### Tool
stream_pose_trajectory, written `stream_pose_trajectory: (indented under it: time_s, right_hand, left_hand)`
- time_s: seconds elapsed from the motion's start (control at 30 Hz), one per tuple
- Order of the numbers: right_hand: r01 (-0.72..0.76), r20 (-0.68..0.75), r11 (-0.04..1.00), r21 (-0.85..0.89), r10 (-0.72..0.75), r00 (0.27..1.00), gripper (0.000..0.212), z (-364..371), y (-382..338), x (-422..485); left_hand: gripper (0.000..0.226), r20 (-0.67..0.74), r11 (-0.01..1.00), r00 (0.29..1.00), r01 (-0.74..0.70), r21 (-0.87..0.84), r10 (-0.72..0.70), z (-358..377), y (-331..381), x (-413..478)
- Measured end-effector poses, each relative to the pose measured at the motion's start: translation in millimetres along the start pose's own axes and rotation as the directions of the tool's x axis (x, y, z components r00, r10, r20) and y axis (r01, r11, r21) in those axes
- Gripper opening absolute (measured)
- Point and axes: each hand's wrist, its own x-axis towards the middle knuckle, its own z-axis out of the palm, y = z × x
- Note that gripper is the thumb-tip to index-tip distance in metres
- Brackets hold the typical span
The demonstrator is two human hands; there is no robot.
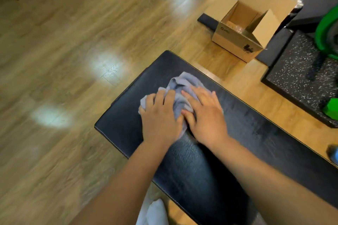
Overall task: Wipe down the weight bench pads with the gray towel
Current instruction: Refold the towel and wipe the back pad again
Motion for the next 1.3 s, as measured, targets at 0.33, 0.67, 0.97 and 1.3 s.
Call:
stream_pose_trajectory:
  time_s: [0.33,0.67,0.97,1.3]
  right_hand:
    - [0.469,0.222,0.881,-0.055,-0.447,0.866,0.055,22,-27,-5]
    - [0.104,0.077,0.994,-0.045,-0.100,0.992,0.057,21,-47,77]
    - [0.432,0.147,0.898,-0.088,-0.417,0.897,0.054,59,-109,-19]
    - [-0.050,0.010,0.998,0.033,0.050,0.999,0.059,12,-15,137]
  left_hand:
    - [0.066,0.069,0.997,0.996,0.048,0.055,-0.052,-21,-64,-53]
    - [0.067,0.040,0.988,0.997,0.078,-0.130,-0.073,-15,-84,49]
    - [0.073,0.038,0.985,0.989,0.144,-0.095,-0.141,-23,-132,-93]
    - [0.085,0.095,0.998,0.995,0.034,0.052,-0.039,-14,-48,140]
